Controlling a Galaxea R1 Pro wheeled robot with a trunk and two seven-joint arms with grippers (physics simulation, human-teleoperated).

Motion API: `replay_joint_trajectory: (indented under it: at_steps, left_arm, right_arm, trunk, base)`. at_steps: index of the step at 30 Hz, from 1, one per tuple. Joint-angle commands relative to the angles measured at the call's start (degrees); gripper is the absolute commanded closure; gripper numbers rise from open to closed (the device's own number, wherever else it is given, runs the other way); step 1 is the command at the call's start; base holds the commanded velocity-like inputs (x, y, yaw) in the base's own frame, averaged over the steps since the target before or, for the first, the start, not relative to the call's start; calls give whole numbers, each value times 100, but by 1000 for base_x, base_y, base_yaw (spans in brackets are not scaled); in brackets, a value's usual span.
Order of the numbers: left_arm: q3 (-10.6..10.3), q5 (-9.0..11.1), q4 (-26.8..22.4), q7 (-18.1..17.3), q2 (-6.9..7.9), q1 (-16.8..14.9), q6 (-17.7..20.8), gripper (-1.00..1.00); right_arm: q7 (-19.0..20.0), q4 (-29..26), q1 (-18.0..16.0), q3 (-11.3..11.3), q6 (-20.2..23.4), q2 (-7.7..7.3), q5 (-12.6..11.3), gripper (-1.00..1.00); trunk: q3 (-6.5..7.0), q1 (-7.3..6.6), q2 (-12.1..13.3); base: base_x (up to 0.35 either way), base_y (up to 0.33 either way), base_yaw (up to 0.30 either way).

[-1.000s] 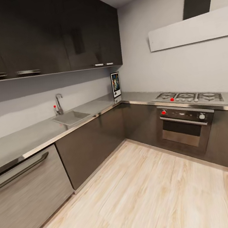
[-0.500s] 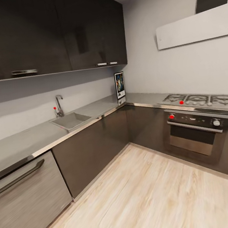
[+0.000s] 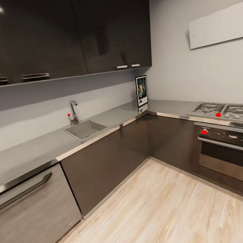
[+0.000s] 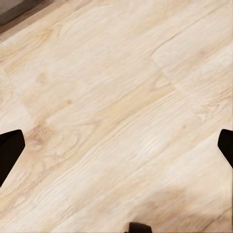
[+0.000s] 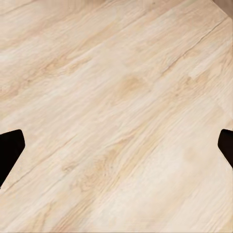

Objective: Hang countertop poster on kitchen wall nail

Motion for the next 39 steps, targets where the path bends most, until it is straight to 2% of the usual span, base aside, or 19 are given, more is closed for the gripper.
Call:
replay_joint_trajectory:
  at_steps: [1,10,17,31,39]
  left_arm:
    - [10,-14,-8,-3,-2,2,-6,-100]
    - [14,-20,-7,-4,-2,2,-5,-100]
    - [16,-23,-6,-3,-2,2,-6,-100]
    - [17,-23,-7,-3,-2,2,-4,-100]
    - [17,-20,-8,-3,-2,2,-3,-100]
  right_arm:
    - [-1,5,-3,2,-19,-1,2,-100]
    - [-1,5,-3,6,-16,-1,2,-100]
    - [-1,5,-3,8,-16,-1,2,-100]
    - [-1,5,-3,3,-16,-1,2,-100]
    - [-1,5,-3,7,-17,-1,2,-100]
  trunk:
    - [-2,3,-2]
    - [20,3,-2]
    - [23,3,-2]
    - [23,3,-2]
    - [23,3,-2]
  base:
    - [284,-211,254]
    - [247,-247,244]
    - [211,-278,42]
    - [215,-278,-208]
    - [231,-264,-42]
